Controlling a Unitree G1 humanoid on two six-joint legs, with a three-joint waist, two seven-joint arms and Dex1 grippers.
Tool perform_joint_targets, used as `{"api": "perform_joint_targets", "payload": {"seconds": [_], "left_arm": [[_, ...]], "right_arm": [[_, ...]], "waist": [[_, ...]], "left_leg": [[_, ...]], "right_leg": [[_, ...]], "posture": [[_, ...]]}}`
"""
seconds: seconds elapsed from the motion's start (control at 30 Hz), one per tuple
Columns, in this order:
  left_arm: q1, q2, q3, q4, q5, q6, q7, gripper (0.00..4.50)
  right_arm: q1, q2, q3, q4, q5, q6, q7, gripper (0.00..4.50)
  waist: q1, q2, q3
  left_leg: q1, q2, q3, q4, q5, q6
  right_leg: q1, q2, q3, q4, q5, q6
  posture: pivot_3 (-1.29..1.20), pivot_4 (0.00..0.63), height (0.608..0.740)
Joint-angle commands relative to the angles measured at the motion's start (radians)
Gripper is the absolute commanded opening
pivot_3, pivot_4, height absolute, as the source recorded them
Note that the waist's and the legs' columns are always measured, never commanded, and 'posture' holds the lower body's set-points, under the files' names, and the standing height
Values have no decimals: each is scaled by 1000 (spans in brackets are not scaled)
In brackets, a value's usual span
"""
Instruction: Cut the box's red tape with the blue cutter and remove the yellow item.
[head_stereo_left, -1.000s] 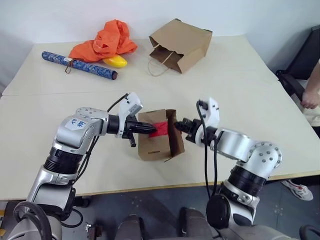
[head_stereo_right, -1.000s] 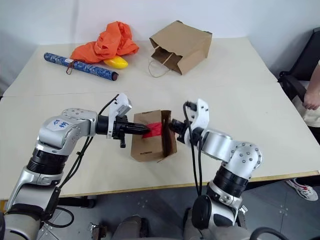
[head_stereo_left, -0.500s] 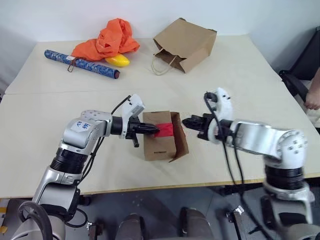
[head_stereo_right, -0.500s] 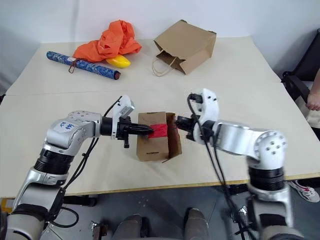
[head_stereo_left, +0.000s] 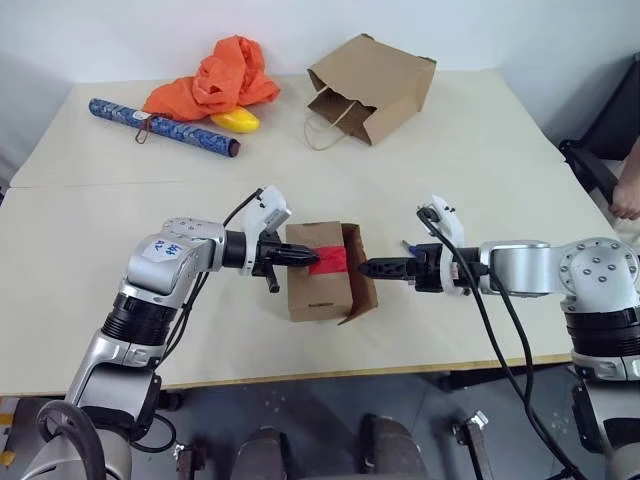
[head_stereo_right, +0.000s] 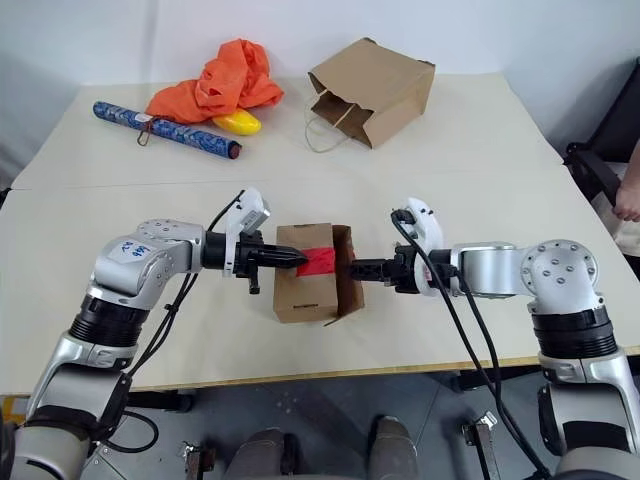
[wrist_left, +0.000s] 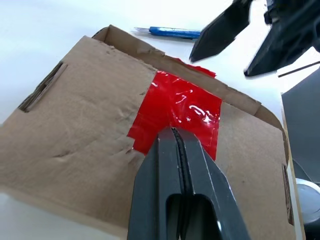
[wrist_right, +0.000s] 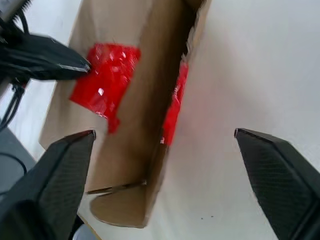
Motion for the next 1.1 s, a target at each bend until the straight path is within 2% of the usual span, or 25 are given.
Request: {"api": "perform_joint_targets", "payload": {"seconds": [0.03, 0.2, 0.43, 0.53, 0.67, 0.93, 1.1], "left_arm": [[2, 11, -9, 1, 18, 12, 13, 0], [3, 14, -8, -7, 16, 19, 17, 0], [12, 20, -4, -22, 14, 25, 25, 0], [16, 25, 2, -28, 13, 28, 29, 0], [24, 27, 8, -36, 11, 30, 34, 0], [44, 20, 11, -60, 2, 37, 44, 0], [50, 19, 12, -66, 0, 35, 45, 0]], "right_arm": [[-39, 20, 51, 43, -176, -16, 173, 4461], [-119, 87, 148, 198, -441, -93, 396, 4461], [-168, 152, 186, 274, -639, -109, 608, 4461], [-171, 168, 179, 245, -669, -57, 654, 3871], [-161, 193, 140, 226, -701, -4, 652, 2384], [-129, 251, 3, 139, -721, 111, 567, 25], [-146, 306, -128, 73, -723, 246, 471, 25]], "waist": [[1, 0, 0], [4, 0, 0], [-4, -1, 0], [-12, -1, 0], [-15, -1, 0], [-15, 0, 0], [-14, 0, 0]], "left_leg": [[0, 0, 0, 0, 0, 0], [0, 0, 1, 1, 0, 0], [3, 0, 1, 1, 0, 0], [3, 0, 1, 1, 0, 0], [3, 0, 1, 0, 0, 0], [2, 0, 1, 0, 0, -1], [2, 0, 1, 0, 0, -1]], "right_leg": [[0, 0, 0, 0, 0, 0], [0, 0, 0, 0, 0, 0], [1, 0, 1, 3, 0, 0], [1, 0, 1, 5, 0, 0], [1, 0, 0, 4, 0, 0], [0, 0, 0, 4, 0, 0], [0, 0, 0, 4, 0, 0]], "posture": [[0, 150, 740], [0, 150, 740], [0, 150, 740], [0, 150, 740], [0, 150, 740], [0, 150, 740], [0, 150, 740]]}}
